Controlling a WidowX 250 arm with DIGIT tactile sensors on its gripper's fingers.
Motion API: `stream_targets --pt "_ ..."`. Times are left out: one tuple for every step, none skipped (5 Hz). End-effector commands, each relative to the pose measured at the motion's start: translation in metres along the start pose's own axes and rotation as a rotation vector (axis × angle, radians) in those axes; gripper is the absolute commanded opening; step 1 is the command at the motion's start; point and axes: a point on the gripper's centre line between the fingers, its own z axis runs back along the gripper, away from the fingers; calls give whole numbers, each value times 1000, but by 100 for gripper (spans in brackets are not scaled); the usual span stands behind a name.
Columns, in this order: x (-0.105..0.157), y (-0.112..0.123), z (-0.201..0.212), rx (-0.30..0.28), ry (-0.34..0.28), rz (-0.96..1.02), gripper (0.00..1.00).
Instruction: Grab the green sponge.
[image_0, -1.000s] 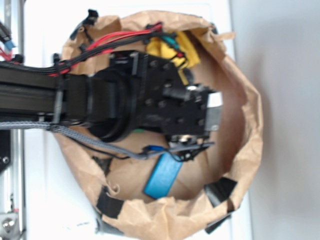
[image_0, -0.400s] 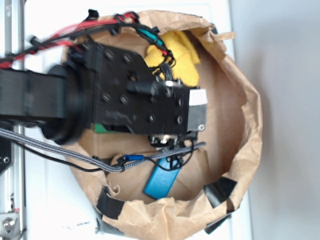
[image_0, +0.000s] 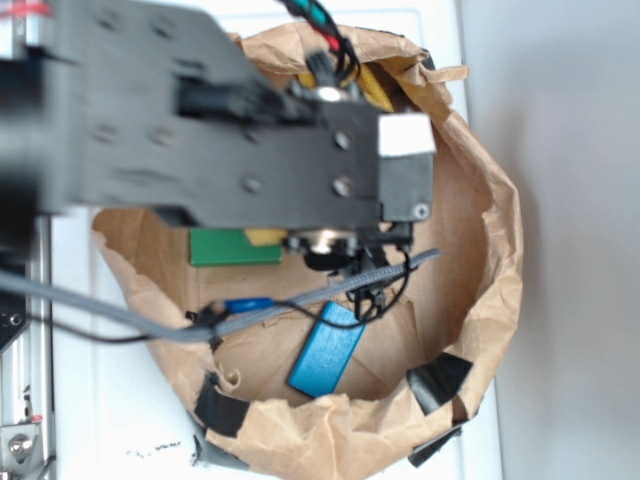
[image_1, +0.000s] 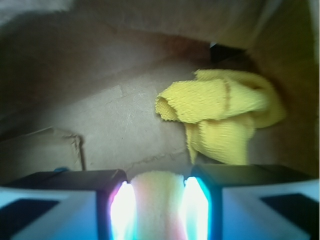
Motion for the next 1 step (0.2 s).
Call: stream_targets --pt "4 19 56 -77 -48 -50 0"
